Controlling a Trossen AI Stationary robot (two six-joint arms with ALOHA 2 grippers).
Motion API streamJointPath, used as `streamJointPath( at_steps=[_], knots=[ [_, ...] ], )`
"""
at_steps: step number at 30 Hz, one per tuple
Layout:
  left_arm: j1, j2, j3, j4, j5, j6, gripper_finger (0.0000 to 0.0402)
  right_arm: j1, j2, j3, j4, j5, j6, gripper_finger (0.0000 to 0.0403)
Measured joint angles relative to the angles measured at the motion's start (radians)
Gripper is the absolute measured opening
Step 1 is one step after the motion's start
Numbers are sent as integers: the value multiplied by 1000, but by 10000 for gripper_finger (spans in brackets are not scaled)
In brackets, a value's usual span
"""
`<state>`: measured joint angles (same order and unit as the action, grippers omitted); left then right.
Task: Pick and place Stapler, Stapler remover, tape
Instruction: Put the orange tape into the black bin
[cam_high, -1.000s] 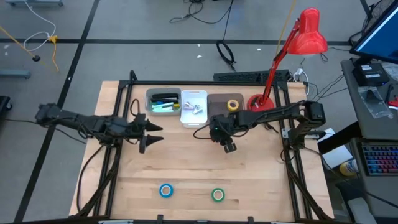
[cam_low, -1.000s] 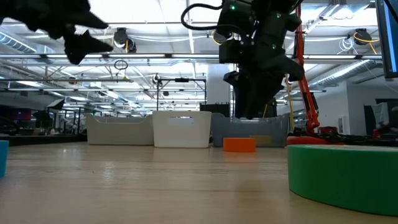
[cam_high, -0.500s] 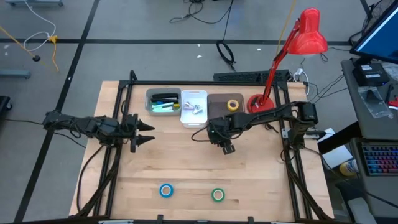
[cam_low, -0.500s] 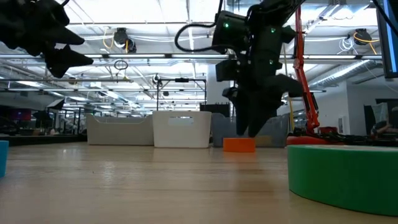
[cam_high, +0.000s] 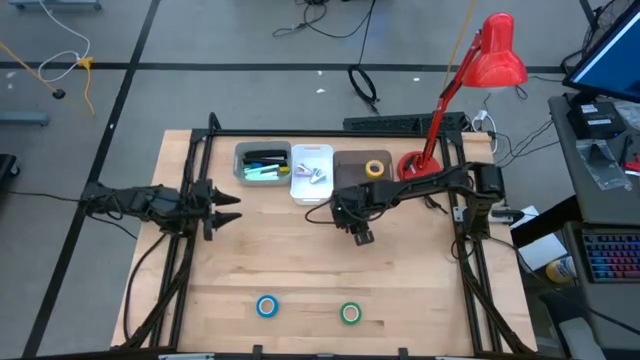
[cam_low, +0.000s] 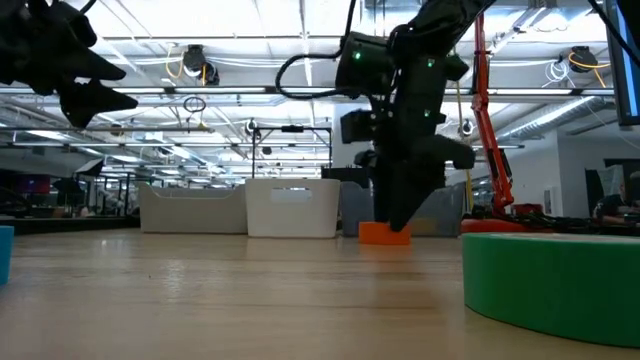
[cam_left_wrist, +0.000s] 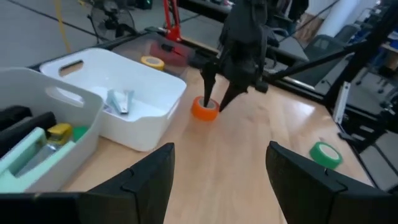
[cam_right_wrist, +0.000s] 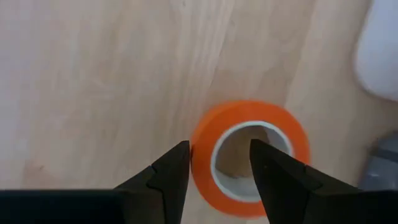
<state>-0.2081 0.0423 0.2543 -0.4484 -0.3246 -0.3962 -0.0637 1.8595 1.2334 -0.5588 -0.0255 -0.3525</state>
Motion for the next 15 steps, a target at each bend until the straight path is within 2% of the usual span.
streamJointPath(
  at_steps=[5, 10, 15],
  knots=[
    [0, -1, -25, 42, -19, 2, 250, -1, 31, -1, -6, -1, 1, 149],
    [0, 0, -153, 234, -16, -7, 250, 0, 36, 0, -13, -3, 1, 139],
    [-1, 7, -170, 273, 37, 12, 250, 0, 37, 0, -20, -5, 12, 105]
  ],
)
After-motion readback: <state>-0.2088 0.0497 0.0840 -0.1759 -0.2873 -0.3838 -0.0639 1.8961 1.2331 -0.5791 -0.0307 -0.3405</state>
